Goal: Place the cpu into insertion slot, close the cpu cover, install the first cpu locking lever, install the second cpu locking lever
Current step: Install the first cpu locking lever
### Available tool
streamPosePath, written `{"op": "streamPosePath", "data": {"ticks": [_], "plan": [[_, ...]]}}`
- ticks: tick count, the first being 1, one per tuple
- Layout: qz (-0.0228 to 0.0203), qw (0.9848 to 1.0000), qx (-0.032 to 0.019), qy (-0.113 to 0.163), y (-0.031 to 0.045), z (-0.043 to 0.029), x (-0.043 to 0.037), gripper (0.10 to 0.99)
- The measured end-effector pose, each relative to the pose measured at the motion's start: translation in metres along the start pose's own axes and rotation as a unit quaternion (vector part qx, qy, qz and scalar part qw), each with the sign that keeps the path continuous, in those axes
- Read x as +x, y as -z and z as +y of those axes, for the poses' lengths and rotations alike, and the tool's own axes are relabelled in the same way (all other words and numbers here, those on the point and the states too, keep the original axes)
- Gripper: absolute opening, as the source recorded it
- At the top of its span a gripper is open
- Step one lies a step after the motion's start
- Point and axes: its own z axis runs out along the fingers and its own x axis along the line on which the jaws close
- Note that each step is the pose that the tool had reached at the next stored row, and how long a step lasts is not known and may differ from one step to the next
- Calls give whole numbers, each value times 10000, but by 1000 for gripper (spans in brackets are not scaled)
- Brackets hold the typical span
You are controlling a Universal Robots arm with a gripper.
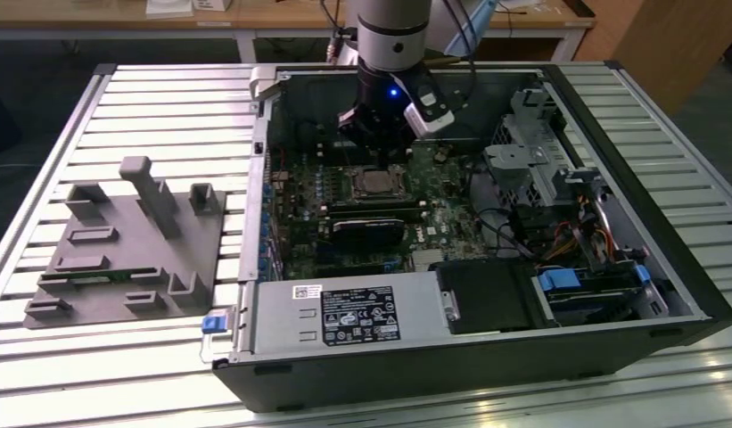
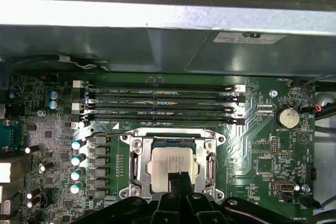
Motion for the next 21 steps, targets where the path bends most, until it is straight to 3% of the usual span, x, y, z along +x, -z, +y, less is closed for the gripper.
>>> {"op": "streamPosePath", "data": {"ticks": [4, 21], "plan": [[0, 10000, 1, -5, 0, 0, 8, 106], [-1, 10000, 0, -4, 6, 0, 184, 106]]}}
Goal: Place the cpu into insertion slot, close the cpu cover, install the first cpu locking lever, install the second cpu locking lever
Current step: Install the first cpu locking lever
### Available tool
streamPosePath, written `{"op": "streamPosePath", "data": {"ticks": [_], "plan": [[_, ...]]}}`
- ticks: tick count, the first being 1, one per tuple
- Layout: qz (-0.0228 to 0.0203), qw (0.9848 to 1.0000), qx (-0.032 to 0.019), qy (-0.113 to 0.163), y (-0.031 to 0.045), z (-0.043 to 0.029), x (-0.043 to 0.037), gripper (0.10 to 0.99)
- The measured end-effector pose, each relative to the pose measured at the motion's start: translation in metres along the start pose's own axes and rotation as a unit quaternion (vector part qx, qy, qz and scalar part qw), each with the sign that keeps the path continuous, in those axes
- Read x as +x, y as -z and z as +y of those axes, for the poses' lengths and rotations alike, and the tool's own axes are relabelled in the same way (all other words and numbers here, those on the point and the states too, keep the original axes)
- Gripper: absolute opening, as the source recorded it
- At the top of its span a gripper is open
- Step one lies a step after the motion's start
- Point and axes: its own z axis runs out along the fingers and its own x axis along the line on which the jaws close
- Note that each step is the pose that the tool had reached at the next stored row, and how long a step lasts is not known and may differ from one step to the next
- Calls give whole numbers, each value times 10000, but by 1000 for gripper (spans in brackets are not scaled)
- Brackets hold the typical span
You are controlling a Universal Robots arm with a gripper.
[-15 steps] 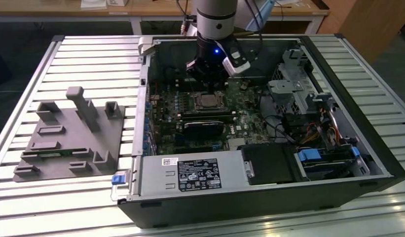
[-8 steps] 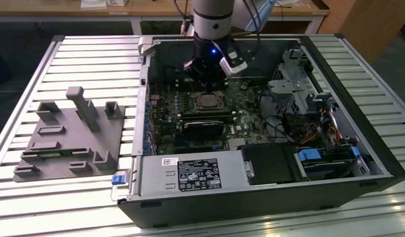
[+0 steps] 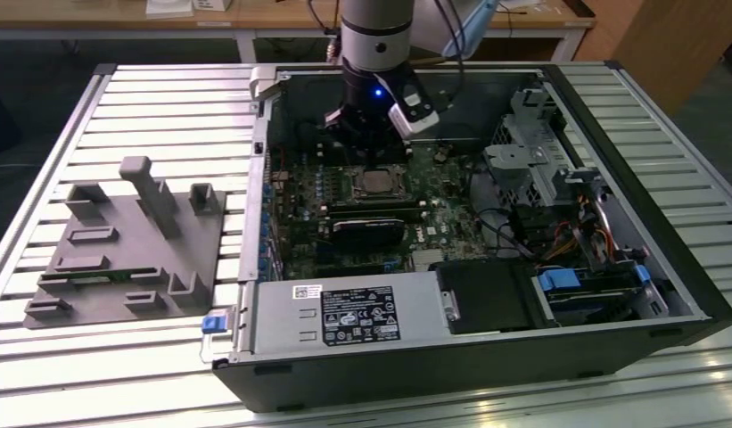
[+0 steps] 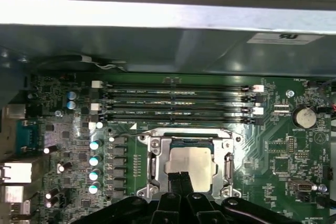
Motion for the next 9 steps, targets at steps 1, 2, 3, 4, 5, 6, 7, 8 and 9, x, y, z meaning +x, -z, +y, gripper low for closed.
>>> {"op": "streamPosePath", "data": {"ticks": [1, 2, 3, 4, 5, 6, 7, 8, 9], "plan": [[0, 10000, 0, 0, 0, 0, 14, 106], [-1, 10000, 0, 0, 1, 0, 26, 106], [-1, 10000, 0, -1, 1, 0, 35, 106], [-1, 10000, 0, 0, 1, 0, 44, 106], [-1, 10000, 0, 0, 1, 0, 52, 106], [-1, 10000, 0, 0, 2, 0, 60, 106], [-1, 10000, 0, 0, 2, 0, 67, 106], [-1, 10000, 0, 0, 2, 0, 76, 106], [-1, 10000, 0, 0, 2, 0, 83, 106]]}}
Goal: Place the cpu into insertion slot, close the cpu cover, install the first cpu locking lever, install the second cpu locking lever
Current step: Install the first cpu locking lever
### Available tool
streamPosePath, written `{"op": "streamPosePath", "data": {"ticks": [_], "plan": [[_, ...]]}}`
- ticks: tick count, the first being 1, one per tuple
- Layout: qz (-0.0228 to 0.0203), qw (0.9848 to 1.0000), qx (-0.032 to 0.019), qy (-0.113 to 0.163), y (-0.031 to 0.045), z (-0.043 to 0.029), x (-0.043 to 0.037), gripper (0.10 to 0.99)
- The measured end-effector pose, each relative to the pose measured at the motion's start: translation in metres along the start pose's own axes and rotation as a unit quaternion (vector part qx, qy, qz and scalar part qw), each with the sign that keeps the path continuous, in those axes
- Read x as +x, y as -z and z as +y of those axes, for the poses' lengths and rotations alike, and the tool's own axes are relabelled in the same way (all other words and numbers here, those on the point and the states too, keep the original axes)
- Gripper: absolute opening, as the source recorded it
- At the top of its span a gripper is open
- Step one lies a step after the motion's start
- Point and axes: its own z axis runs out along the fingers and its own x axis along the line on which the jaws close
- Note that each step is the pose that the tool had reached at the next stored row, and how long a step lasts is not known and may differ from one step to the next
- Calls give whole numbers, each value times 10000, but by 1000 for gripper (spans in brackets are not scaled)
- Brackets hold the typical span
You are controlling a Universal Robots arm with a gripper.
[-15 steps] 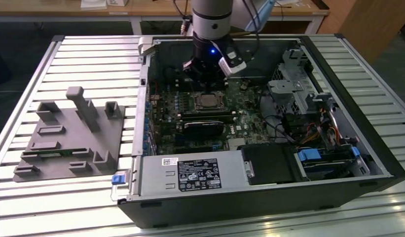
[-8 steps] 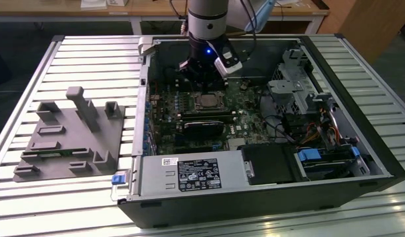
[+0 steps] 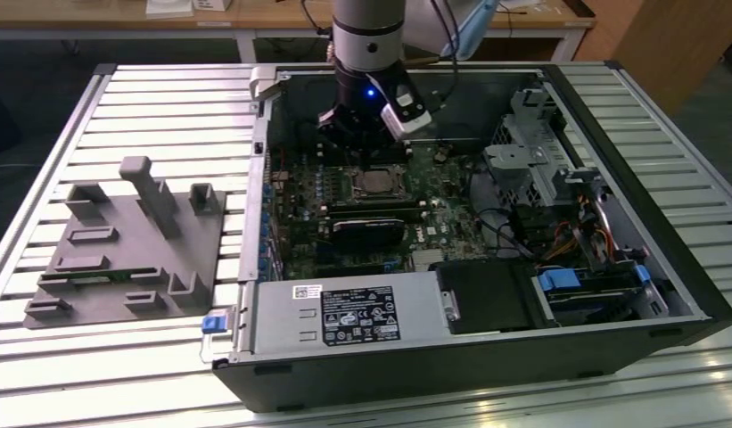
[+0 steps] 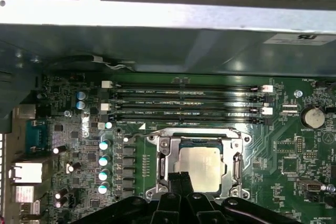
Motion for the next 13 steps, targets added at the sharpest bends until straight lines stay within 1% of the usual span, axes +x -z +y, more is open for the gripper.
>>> {"op": "streamPosePath", "data": {"ticks": [13], "plan": [[0, 10000, 0, 0, 3, 0, 81, 106]]}}
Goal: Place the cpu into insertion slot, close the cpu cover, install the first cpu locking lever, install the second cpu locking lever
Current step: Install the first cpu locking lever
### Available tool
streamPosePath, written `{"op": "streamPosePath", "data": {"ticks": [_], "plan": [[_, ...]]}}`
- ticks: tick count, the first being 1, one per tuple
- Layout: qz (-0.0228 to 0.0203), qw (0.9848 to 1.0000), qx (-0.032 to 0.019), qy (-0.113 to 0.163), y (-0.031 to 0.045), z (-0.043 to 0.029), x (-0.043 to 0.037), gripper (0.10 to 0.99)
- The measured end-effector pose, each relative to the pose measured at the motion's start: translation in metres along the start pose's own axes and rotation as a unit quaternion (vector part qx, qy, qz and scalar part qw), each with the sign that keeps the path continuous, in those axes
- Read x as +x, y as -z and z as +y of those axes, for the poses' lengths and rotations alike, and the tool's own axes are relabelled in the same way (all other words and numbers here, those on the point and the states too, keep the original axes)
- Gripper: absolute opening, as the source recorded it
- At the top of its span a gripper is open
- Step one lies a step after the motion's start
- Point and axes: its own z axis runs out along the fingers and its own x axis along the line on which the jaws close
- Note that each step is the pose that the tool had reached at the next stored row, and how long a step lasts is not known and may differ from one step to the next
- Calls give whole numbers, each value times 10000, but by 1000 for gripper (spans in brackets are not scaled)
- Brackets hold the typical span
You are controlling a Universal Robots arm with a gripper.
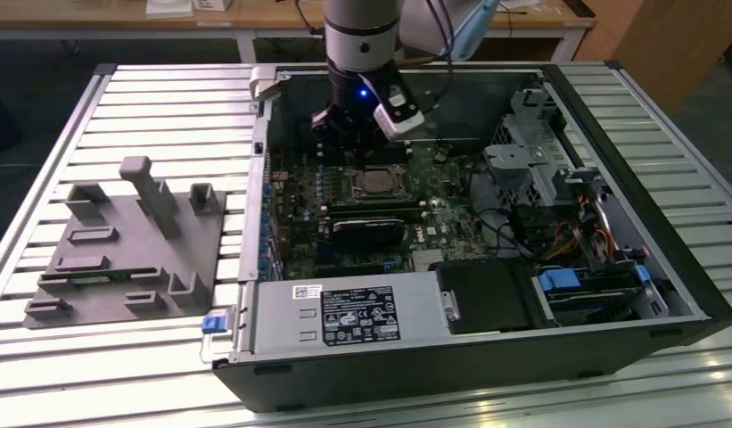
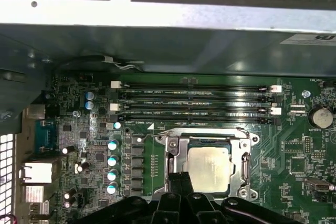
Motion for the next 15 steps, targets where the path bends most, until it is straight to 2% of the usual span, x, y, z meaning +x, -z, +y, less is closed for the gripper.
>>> {"op": "streamPosePath", "data": {"ticks": [9, 15], "plan": [[0, 10000, 0, 0, 3, 0, 102, 106], [0, 10000, 0, 0, 7, -1, 208, 106]]}}
